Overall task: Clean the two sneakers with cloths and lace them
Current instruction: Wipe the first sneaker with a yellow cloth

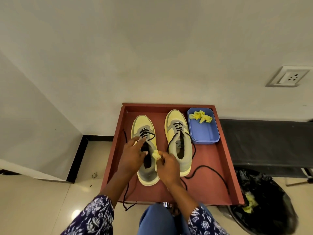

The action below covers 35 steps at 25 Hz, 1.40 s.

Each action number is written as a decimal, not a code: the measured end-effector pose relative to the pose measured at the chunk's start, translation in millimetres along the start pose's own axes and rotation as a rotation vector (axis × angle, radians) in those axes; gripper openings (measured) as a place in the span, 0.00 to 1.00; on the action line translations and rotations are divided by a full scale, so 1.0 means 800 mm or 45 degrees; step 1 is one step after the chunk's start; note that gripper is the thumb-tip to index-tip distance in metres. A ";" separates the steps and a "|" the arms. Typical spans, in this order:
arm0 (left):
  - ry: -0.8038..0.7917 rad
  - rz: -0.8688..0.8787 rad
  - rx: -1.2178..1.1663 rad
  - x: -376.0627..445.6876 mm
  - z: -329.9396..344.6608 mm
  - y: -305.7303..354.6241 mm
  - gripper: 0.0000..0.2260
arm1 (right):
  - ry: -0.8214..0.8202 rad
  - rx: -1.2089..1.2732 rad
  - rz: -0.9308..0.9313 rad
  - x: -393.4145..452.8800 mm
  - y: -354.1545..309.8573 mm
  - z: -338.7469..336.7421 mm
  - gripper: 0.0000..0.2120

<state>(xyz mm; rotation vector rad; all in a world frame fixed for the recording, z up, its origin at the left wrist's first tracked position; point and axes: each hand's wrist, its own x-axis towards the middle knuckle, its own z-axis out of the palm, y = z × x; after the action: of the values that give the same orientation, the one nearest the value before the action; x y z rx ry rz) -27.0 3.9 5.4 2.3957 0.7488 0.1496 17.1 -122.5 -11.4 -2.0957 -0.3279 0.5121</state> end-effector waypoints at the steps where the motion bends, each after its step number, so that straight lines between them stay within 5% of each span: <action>1: -0.086 0.089 0.123 0.001 0.000 0.002 0.21 | -0.025 -0.077 -0.012 0.004 -0.002 0.002 0.16; 3: -0.155 0.213 0.246 0.004 0.004 -0.001 0.18 | -0.041 -0.141 -0.018 0.005 -0.002 0.005 0.16; 7: 0.023 0.115 -0.266 0.006 0.009 0.006 0.10 | 0.040 -0.014 0.047 -0.025 0.010 0.015 0.16; 9: 0.016 0.072 -0.291 0.009 0.009 0.003 0.08 | 0.150 0.142 0.155 -0.044 0.015 0.029 0.15; 16: -0.112 0.240 0.134 0.015 0.006 -0.008 0.15 | 0.289 0.466 0.409 -0.072 0.018 0.078 0.08; 23: -0.055 0.225 0.059 0.016 0.001 -0.011 0.16 | 0.192 0.312 0.580 -0.069 0.036 0.062 0.15; 26: -0.053 0.208 0.021 0.016 0.002 -0.010 0.16 | 0.100 0.398 0.744 -0.056 0.047 0.054 0.09; 31: -0.060 0.190 -0.015 0.017 0.001 -0.009 0.16 | 0.107 0.849 0.673 -0.058 0.020 0.055 0.04; 35: -0.070 0.204 0.001 0.014 0.000 -0.012 0.16 | 0.174 0.666 0.611 -0.054 0.026 0.062 0.09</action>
<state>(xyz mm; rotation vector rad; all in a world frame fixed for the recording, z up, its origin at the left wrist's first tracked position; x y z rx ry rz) -22.1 16.5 -1.3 2.4490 0.5314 0.1486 -44.0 -115.6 -43.0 -1.6717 0.3682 0.6474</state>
